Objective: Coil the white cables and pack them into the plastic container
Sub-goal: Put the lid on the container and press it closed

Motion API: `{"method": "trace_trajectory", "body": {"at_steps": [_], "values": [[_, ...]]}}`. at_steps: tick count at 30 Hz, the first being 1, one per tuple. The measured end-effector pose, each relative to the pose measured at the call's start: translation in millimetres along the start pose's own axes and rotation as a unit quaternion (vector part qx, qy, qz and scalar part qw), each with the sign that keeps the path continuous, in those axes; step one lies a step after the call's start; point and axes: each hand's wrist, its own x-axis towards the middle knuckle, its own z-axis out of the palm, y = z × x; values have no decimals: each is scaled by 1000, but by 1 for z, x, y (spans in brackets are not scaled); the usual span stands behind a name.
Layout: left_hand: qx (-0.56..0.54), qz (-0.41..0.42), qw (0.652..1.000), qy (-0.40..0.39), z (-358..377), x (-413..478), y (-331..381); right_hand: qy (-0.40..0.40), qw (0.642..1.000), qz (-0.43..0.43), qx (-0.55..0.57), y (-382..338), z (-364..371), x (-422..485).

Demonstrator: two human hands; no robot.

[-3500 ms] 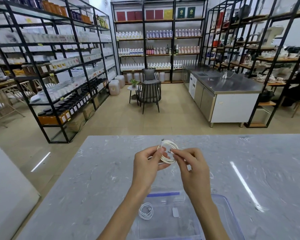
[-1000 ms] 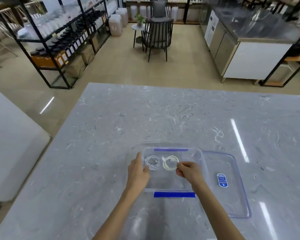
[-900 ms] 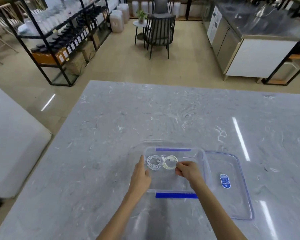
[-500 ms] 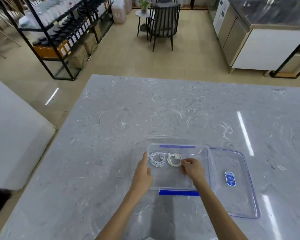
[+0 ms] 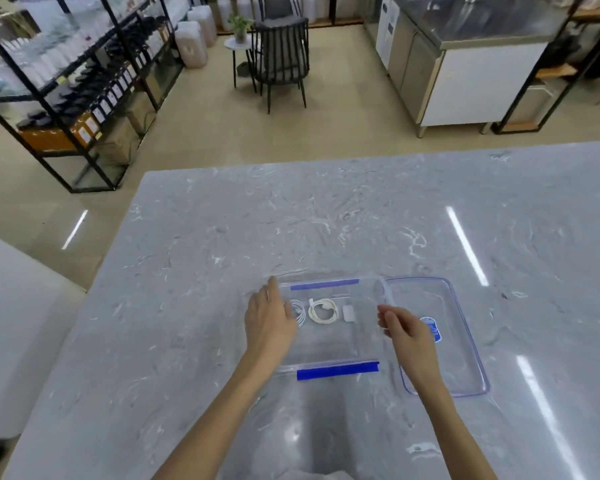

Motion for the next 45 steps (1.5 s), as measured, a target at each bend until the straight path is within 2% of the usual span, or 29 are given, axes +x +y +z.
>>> {"method": "trace_trajectory", "body": {"at_steps": [3, 6, 8, 12, 15, 18, 21, 25, 28, 31, 35, 39, 45], "values": [[76, 111, 991, -5, 2, 28, 61, 128, 990, 23, -49, 16, -43, -19], [81, 208, 973, -55, 20, 58, 131, 195, 969, 112, -103, 41, -69, -33], [96, 252, 957, -105, 36, 74, 172, 213, 958, 154, -117, 57, -78, -40], [158, 258, 928, -218, 74, 90, 210, 172, 953, 220, -117, 72, -81, -48], [209, 239, 911, -264, 100, 93, 216, 169, 962, 203, -72, 74, -79, -49], [261, 241, 903, -242, 118, 92, 215, 183, 964, 190, -31, 77, -75, -51], [262, 246, 904, -232, 123, 94, 211, 188, 960, 205, 32, 86, -67, -54], [168, 235, 927, -238, 115, 100, 213, 196, 956, 190, 105, 92, -65, -51], [64, 246, 944, -208, 98, 100, 219, 235, 957, 135, 106, 82, -75, -45], [-36, 241, 955, -171, 70, 100, 220, 227, 964, 80, 116, 56, -96, -27], [-113, 204, 962, -142, 21, 106, 187, 221, 968, 3, 118, 17, -114, 12], [-188, 133, 968, -98, -17, 96, 111, 175, 978, 6, 116, -11, -97, 40], [-276, -7, 961, 26, -38, 19, -11, -2, 995, -48, 90, -31, -35, 26]]}}
